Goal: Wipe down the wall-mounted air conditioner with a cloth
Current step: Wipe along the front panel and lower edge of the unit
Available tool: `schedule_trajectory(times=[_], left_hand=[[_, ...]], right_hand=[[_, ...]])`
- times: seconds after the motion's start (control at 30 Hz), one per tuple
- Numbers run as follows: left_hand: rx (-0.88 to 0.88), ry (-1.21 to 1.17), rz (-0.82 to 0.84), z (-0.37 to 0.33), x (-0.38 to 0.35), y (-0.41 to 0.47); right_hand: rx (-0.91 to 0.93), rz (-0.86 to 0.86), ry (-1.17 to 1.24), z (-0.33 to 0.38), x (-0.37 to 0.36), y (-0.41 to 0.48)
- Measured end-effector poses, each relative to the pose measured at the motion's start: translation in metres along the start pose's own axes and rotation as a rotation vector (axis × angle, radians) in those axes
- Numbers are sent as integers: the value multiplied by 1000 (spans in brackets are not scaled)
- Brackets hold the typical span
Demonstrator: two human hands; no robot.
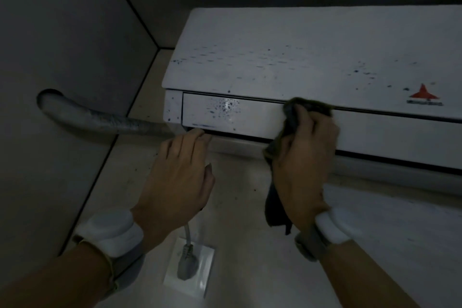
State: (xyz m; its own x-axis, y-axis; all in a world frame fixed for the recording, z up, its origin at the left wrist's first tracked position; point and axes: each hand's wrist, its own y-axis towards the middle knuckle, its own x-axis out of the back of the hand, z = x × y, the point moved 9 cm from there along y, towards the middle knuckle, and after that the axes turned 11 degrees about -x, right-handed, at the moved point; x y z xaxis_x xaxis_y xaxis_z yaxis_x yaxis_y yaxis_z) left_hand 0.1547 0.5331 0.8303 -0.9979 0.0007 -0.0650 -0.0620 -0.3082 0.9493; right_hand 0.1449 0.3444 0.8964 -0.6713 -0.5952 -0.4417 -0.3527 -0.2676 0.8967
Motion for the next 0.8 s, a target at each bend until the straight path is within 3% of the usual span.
schedule_trajectory(times=[0.1, 0.23, 0.43, 0.53, 0.67, 0.73, 0.8], left_hand=[[14, -8, -24, 14, 4, -8], [31, 8, -13, 31, 10, -20], [90, -99, -151, 29, 35, -19], [-23, -229, -251, -9, 51, -6], [-375, -392, -188, -82, 53, 3], [-323, -547, -190, -92, 47, 5], [-101, -740, -277, -84, 45, 5]], right_hand=[[149, 82, 12, 49, -41, -17], [213, 194, -3, 87, -78, -29], [274, 281, 100, 76, -49, -26], [110, 240, 244, 44, -15, -18], [-119, 359, 424, 3, 10, -13], [-326, 532, 573, -15, 7, -11], [-592, 687, 697, -32, 1, -15]])
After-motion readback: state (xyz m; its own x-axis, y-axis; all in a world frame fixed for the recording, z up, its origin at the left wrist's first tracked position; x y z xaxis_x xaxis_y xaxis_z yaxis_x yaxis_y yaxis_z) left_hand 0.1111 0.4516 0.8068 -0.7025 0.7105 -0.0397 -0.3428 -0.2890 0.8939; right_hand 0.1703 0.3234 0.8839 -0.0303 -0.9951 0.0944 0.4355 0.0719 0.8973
